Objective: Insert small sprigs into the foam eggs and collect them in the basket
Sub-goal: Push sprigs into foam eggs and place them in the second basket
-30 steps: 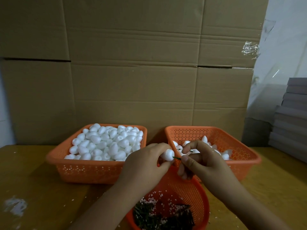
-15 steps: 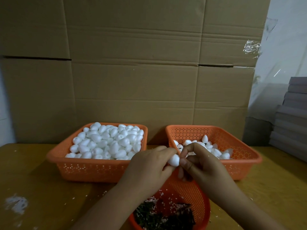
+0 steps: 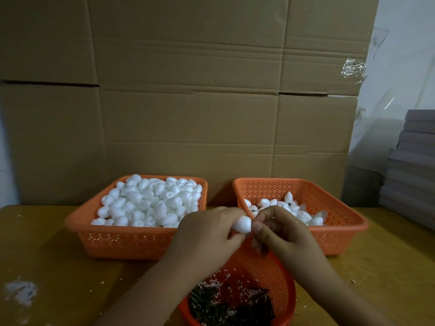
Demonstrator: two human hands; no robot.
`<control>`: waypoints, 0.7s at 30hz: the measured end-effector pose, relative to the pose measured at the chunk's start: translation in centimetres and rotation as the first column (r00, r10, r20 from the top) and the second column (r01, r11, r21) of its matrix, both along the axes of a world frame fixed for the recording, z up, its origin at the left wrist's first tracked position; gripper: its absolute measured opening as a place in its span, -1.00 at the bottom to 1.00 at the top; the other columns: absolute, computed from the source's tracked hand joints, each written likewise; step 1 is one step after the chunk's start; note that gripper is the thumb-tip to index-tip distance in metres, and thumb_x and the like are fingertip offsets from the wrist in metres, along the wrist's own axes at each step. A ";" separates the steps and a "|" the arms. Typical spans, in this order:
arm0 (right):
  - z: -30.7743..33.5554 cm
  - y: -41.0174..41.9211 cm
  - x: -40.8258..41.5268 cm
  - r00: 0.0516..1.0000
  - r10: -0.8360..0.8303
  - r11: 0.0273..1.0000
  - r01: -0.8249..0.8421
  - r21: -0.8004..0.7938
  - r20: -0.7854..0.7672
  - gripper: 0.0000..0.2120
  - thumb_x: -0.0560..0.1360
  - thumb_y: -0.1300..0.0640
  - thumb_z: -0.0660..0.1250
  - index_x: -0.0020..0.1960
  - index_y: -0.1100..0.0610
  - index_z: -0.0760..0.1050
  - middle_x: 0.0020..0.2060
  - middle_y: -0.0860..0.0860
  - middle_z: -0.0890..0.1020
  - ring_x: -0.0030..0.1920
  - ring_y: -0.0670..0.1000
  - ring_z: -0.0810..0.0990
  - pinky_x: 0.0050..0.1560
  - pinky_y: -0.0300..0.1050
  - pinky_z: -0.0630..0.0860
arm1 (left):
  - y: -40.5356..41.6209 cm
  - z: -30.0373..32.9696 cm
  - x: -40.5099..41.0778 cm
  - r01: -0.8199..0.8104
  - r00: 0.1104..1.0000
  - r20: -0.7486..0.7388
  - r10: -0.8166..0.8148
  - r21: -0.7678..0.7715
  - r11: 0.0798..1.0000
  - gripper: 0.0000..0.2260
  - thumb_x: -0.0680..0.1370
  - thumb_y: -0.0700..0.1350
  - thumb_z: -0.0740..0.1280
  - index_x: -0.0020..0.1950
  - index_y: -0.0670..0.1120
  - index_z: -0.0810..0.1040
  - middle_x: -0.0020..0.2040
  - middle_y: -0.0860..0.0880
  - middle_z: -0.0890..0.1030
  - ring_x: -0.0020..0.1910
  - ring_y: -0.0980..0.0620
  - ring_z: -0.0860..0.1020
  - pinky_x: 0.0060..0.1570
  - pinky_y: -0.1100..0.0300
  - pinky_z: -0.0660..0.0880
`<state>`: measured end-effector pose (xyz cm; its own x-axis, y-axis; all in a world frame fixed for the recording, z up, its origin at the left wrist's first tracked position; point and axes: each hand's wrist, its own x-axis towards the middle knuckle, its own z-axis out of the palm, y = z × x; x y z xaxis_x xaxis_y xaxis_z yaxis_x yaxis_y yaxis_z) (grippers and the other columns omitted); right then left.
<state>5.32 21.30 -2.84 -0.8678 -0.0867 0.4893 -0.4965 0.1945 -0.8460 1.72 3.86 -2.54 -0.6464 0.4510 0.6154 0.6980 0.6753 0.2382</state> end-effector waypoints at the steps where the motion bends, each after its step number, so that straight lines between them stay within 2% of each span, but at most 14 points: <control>1: -0.1 -0.1 0.0 1.000 -0.019 1.000 0.019 -0.003 -0.007 -0.80 0.43 0.08 0.36 -0.09 0.22 0.53 -0.39 0.06 0.61 -0.35 -0.03 0.55 -0.28 -0.19 0.49 | -0.1 0.0 -0.1 -0.014 1.000 0.005 0.014 0.012 1.000 -0.92 0.53 0.13 0.28 -0.03 0.19 0.42 -0.32 0.23 0.41 -0.28 0.22 0.41 -0.33 0.34 0.28; 5: -0.6 -0.1 -0.1 0.995 -0.097 0.994 0.099 0.045 -0.037 -0.97 0.48 0.22 0.40 -0.14 0.14 0.60 -0.34 -0.04 0.61 -0.30 -0.13 0.54 -0.22 -0.23 0.47 | -0.2 -0.1 -0.2 -0.045 0.999 0.022 0.045 0.006 0.999 -0.90 0.53 0.15 0.27 -0.07 0.17 0.44 -0.32 0.22 0.42 -0.30 0.24 0.40 -0.32 0.30 0.30; 7: -0.7 -0.1 -0.2 0.990 -0.135 0.988 0.138 0.068 -0.041 -0.92 0.49 0.25 0.40 -0.16 0.12 0.60 -0.34 -0.07 0.62 -0.30 -0.15 0.54 -0.22 -0.24 0.47 | -0.2 -0.1 -0.3 -0.052 0.998 0.038 0.052 -0.002 0.999 -0.88 0.52 0.17 0.27 -0.01 0.18 0.44 -0.28 0.24 0.43 -0.30 0.29 0.40 -0.32 0.32 0.29; 10: -0.9 -0.3 -0.1 0.984 -0.177 0.982 0.178 0.056 -0.021 -0.91 0.50 0.17 0.39 -0.19 0.11 0.60 -0.37 -0.07 0.60 -0.32 -0.16 0.53 -0.24 -0.26 0.45 | -0.3 0.1 -0.4 -0.054 0.997 0.048 0.055 -0.014 0.998 -0.74 0.50 0.22 0.28 0.13 0.25 0.32 -0.17 0.27 0.44 -0.27 0.37 0.42 -0.36 0.42 0.25; 17: -0.7 -0.4 -0.1 0.976 -0.212 0.975 0.214 -0.053 0.037 -0.76 0.51 0.11 0.35 -0.27 0.22 0.56 -0.46 -0.01 0.58 -0.41 -0.14 0.50 -0.31 -0.31 0.44 | -0.5 0.7 -0.3 -0.002 0.996 0.089 0.005 -0.034 0.999 -0.62 0.41 0.23 0.35 0.12 0.30 0.25 0.00 0.30 0.41 -0.17 0.40 0.43 -0.35 0.41 0.23; 21: -0.6 -0.2 -0.2 0.976 -0.211 0.973 0.216 -0.087 0.059 -0.71 0.53 0.11 0.32 -0.32 0.24 0.54 -0.48 0.01 0.57 -0.43 -0.11 0.50 -0.32 -0.30 0.44 | -0.4 0.6 -0.2 0.034 0.996 0.087 -0.030 -0.040 0.999 -0.63 0.41 0.25 0.35 0.12 0.29 0.26 0.05 0.29 0.39 -0.17 0.37 0.43 -0.28 0.36 0.34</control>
